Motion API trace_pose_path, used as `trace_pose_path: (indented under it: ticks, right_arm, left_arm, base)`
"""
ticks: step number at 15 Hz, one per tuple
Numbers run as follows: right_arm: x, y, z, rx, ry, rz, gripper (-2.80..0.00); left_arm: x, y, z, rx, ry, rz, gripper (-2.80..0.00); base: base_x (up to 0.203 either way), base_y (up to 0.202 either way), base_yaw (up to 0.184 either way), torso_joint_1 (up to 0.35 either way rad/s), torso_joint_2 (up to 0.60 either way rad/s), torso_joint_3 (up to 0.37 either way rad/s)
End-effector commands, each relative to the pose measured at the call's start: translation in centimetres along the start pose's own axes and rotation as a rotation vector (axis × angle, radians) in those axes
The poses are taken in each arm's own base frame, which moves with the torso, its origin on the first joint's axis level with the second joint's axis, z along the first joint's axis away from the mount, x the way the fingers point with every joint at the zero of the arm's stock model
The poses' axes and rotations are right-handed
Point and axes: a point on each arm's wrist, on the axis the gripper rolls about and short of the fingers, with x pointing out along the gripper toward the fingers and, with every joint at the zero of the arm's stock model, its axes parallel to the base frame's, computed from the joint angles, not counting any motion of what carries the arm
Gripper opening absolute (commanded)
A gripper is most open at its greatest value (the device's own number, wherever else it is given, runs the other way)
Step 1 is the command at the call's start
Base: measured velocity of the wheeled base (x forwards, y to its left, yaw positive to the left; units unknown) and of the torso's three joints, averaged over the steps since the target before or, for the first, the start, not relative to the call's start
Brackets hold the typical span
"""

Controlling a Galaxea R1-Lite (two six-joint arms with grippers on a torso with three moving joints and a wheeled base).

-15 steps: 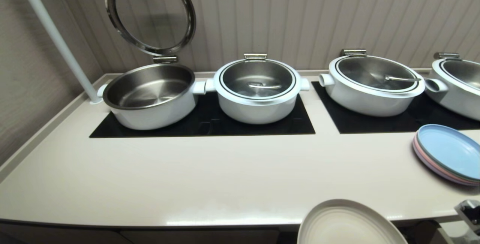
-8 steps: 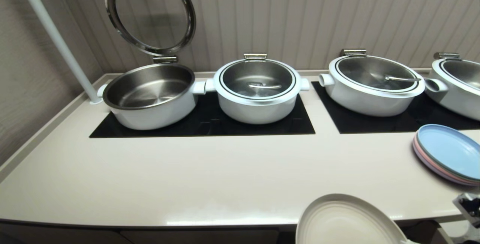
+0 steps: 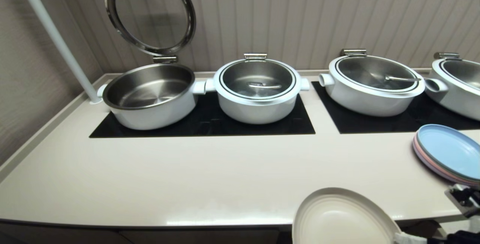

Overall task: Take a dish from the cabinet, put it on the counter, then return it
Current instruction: Place it on the table

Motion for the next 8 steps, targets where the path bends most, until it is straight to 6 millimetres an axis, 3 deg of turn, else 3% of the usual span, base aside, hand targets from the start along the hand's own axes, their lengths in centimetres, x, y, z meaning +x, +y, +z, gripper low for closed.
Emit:
trace_pose_path:
  ticks: [1,8]
  right_arm:
    - [0.7,0.2,0.5,0.003,0.020,-0.011,-2.80]
    - [2.9,1.5,3.2,0.053,0.034,-0.026,-2.80]
  left_arm:
    - [0.0,0.0,0.0,-0.001,0.000,0.000,-2.80]
    - [0.0,0.0,0.0,-0.001,0.000,0.000,-2.80]
  base:
    - [0.000,0.000,0.000,0.000,0.00,0.000]
    - [0.000,0.000,0.000,0.000,0.00,0.000]
